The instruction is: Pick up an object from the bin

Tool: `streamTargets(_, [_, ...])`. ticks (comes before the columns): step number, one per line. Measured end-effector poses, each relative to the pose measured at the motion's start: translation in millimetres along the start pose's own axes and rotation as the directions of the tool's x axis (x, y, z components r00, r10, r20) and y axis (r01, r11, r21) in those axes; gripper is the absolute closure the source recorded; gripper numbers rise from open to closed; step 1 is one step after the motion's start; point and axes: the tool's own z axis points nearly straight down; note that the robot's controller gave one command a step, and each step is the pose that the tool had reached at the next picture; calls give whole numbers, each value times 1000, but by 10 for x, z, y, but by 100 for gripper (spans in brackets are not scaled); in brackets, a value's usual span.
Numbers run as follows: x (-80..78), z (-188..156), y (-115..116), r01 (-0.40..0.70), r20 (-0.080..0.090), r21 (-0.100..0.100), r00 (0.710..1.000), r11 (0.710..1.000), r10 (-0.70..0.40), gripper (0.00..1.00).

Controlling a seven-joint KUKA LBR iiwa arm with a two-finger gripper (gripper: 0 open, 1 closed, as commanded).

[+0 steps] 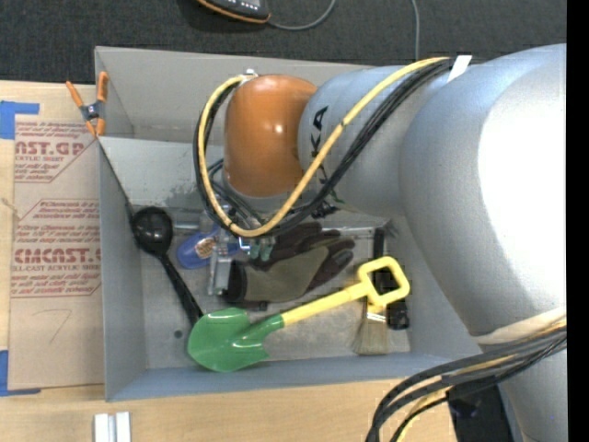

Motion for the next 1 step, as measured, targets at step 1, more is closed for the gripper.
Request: streamTargets(1, [0,0,0,0,0,0,1000,1000,0,0])
